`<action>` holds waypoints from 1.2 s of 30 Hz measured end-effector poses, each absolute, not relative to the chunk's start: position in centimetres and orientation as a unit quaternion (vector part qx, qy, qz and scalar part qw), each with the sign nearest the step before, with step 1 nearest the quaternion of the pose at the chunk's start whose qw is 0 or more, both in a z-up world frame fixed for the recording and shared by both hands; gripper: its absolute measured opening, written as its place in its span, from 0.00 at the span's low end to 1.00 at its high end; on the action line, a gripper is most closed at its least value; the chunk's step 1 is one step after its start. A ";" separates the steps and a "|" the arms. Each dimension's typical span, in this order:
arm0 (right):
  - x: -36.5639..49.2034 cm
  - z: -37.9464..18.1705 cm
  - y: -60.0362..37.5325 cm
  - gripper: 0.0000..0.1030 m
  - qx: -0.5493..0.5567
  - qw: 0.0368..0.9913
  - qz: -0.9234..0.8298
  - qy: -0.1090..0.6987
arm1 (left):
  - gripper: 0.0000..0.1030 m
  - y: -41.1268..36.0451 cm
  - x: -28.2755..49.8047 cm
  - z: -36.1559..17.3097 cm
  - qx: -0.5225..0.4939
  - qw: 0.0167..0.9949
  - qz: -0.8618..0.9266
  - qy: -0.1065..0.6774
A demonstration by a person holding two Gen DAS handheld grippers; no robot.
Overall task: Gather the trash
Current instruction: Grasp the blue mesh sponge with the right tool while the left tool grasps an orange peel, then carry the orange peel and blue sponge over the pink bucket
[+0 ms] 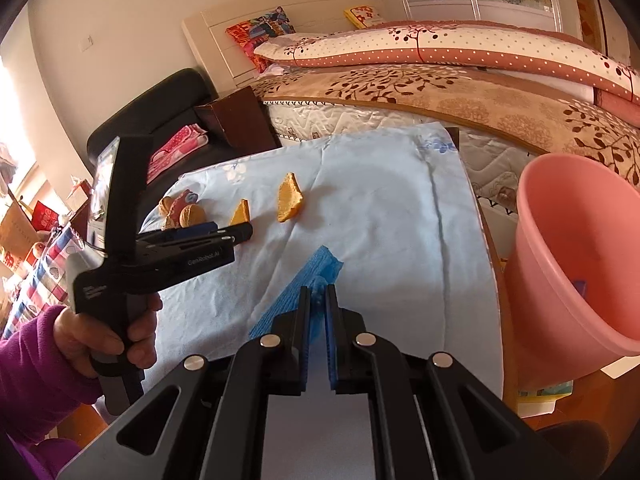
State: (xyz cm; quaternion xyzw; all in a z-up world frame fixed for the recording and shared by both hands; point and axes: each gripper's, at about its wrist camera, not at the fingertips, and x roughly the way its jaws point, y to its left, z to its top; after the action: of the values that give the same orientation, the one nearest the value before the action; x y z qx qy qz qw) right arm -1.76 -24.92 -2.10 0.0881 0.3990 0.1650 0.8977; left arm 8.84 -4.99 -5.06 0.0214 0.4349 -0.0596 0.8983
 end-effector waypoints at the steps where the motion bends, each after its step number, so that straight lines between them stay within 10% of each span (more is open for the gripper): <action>1: -1.9 -2.1 -25.0 0.06 0.088 0.897 0.165 0.399 | 0.37 -4.9 8.9 -5.3 0.022 0.897 -0.059 0.438; 6: -1.8 -2.2 -25.2 0.06 0.093 0.898 0.164 0.398 | 0.21 -4.5 8.6 -5.1 0.012 0.898 -0.059 0.436; 36: -3.3 3.6 -38.4 0.06 0.162 0.939 0.004 0.302 | 0.20 -21.0 4.1 4.6 0.042 0.918 -0.234 0.316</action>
State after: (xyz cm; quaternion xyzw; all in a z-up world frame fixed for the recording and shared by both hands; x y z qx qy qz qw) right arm -3.33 -38.44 3.64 0.1619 0.3020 0.0040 0.9394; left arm 4.13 -20.97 4.57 0.0423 0.3160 -0.2340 0.9185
